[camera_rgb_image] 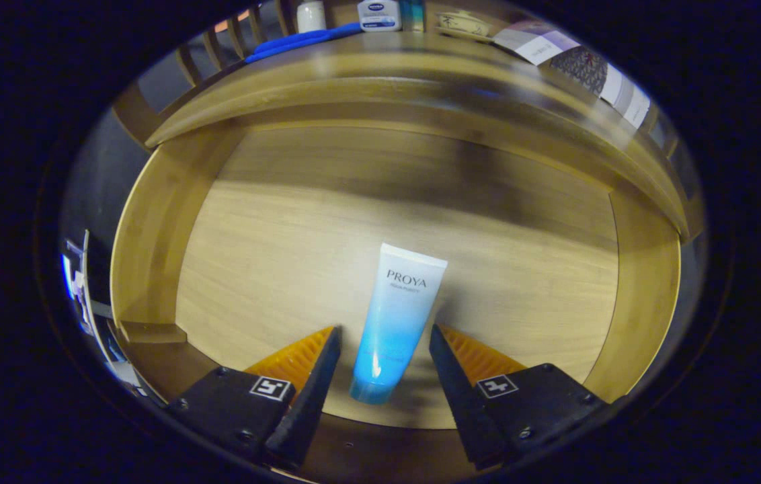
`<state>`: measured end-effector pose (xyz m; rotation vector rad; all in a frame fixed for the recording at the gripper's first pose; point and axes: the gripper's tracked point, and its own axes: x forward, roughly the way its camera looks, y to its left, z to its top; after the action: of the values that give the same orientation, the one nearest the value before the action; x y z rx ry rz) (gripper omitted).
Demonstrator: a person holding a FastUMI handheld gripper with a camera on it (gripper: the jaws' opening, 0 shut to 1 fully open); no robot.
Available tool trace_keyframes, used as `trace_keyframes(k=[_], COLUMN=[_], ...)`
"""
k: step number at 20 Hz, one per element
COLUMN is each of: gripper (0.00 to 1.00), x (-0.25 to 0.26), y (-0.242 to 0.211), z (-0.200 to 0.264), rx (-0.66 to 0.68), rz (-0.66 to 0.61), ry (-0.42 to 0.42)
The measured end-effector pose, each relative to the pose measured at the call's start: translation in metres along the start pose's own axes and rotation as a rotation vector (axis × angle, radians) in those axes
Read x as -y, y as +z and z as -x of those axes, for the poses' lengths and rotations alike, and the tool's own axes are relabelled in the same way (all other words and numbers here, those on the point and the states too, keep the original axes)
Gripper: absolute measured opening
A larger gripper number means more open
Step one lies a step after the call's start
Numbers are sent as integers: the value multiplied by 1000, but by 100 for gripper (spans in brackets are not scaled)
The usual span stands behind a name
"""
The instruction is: Pull open the drawer, take out the items inside it, and place them on the countertop above the cabinet.
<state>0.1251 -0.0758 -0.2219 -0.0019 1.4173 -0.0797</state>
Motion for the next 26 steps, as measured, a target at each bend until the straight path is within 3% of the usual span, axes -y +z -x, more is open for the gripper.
trace_keyframes(k=[6, 12, 21, 26], gripper=[55, 49, 49, 49], x=[6, 5, -13, -13], y=[3, 6, 27, 51], z=[0, 12, 100, 149], rx=[20, 65, 215, 298], rz=[30, 14, -3, 17], ry=[-51, -47, 30, 15])
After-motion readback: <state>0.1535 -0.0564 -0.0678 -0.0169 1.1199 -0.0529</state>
